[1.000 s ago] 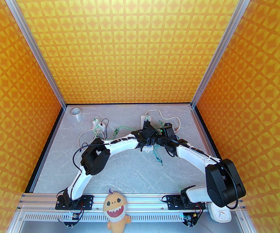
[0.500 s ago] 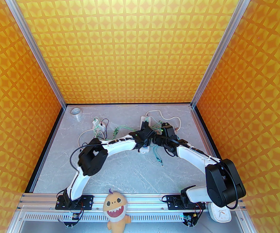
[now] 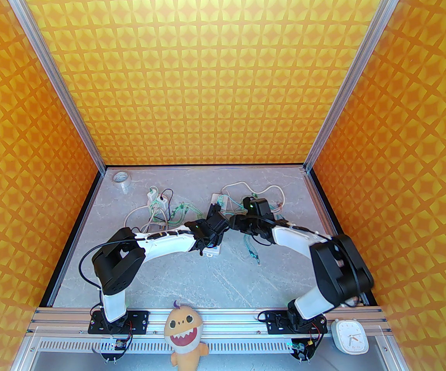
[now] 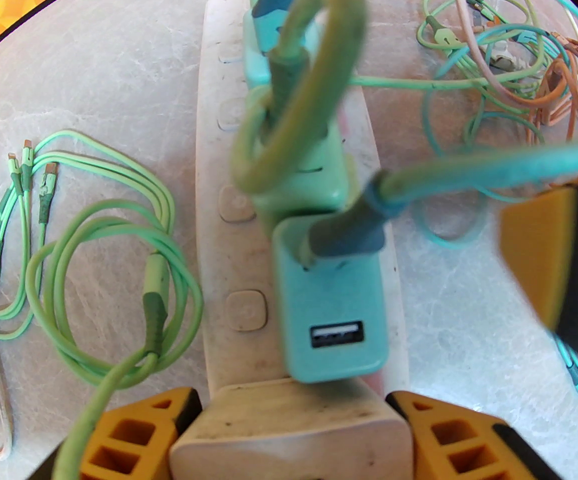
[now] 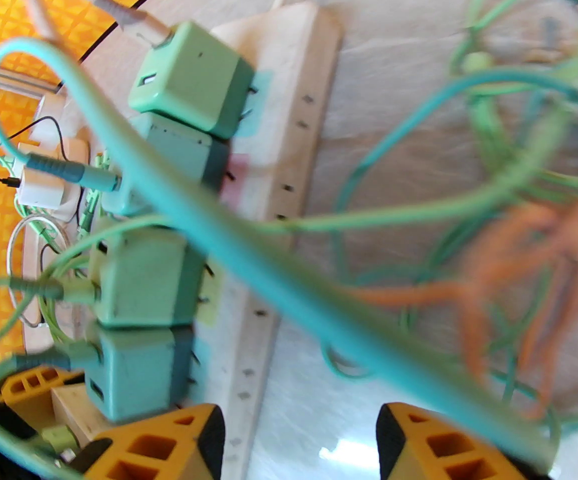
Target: Pull the plug off the socket
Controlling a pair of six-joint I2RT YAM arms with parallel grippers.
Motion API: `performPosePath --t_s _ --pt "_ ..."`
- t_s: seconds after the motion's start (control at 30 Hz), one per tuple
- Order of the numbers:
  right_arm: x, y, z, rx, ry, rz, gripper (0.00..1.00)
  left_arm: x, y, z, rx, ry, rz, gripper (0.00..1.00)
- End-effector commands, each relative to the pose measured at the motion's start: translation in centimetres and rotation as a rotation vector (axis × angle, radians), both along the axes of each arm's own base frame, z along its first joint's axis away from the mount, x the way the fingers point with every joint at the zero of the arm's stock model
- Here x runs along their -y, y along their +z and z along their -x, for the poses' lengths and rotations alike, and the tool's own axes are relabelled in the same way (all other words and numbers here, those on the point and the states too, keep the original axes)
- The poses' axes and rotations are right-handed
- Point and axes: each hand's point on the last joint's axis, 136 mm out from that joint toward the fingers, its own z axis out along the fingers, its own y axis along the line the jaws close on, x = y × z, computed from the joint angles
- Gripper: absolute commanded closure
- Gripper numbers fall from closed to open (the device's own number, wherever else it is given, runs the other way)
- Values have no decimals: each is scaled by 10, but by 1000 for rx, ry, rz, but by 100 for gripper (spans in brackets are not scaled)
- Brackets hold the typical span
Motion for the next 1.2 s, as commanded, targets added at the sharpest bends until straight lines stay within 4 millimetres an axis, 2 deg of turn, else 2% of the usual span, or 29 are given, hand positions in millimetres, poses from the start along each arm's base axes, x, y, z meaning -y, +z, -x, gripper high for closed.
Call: performPosePath --t_s 0.0,0.17,0.33,0.47,0.6,0.73,0.97,1.17 --pt "-26 0 -13 -15 37 -70 45 -1 4 2 -5 5 35 45" --pt "-36 -17 -19 -46 51 -52 46 -1 6 2 -7 11 47 44" --pt "-21 -46 -14 -115 7 43 53 0 10 2 -10 13 50 45" --pt "-14 -57 -11 -153 -8 87 56 0 20 -1 -6 29 80 45" --pt "-10 -58 -10 -152 -14 109 56 3 30 -3 -12 34 153 44" --pt "-9 -62 -9 -161 -12 120 56 4 35 -5 -5 30 156 45" --pt "-6 -61 -10 -155 -21 139 56 8 28 -3 -4 -20 65 47" --pt "-4 -62 -10 -157 -24 151 56 17 31 0 39 -59 -32 47"
